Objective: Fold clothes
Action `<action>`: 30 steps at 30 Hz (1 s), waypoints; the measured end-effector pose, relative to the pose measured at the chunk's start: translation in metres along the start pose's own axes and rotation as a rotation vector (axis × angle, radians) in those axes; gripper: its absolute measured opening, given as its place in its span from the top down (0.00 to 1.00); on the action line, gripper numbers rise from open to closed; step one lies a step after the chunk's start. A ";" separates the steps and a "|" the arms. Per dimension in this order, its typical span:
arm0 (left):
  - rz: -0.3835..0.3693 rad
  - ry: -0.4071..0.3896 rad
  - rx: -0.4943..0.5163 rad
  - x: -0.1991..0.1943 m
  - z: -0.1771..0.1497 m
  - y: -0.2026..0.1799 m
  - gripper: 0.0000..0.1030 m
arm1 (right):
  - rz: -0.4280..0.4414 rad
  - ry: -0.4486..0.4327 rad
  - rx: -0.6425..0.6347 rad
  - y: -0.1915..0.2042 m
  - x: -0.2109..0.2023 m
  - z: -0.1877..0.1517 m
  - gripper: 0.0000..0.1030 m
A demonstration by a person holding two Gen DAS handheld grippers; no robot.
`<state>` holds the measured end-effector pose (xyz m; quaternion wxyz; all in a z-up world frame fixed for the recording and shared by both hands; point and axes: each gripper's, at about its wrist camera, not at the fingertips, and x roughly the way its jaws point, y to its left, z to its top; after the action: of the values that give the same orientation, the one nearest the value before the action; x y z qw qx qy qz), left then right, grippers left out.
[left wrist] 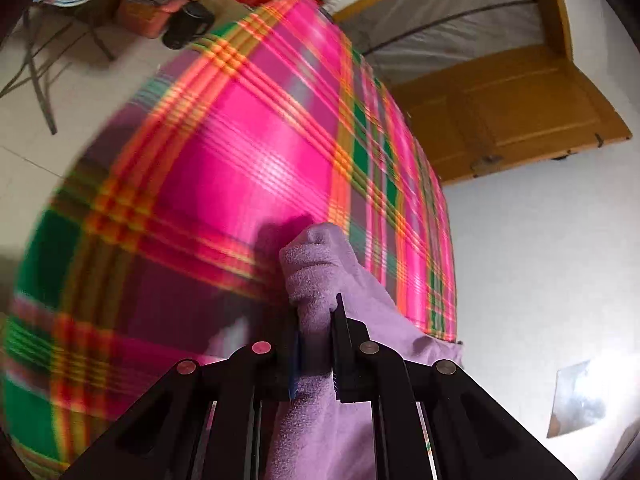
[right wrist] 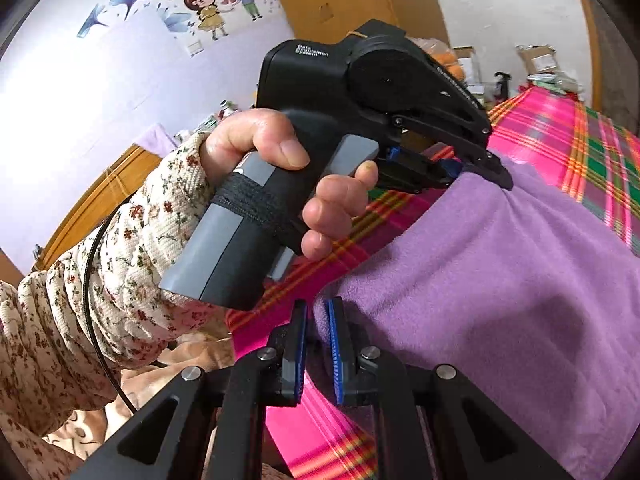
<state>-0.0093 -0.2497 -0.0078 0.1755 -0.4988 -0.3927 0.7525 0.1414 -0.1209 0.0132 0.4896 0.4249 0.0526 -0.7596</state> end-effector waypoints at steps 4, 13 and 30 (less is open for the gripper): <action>0.000 -0.003 -0.020 -0.008 0.003 0.014 0.88 | 0.016 0.023 0.018 -0.006 0.013 0.006 0.89; 0.028 0.019 -0.025 0.009 0.008 0.006 0.83 | -0.005 0.019 0.075 -0.021 0.007 0.010 0.72; 0.159 -0.243 0.155 -0.064 -0.056 -0.065 0.61 | -0.409 -0.226 0.372 -0.133 -0.151 -0.063 0.65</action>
<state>0.0601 -0.2278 0.0701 0.1046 -0.4186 -0.3111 0.8468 0.0981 0.0840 0.0341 0.2431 0.4007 -0.0578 -0.8815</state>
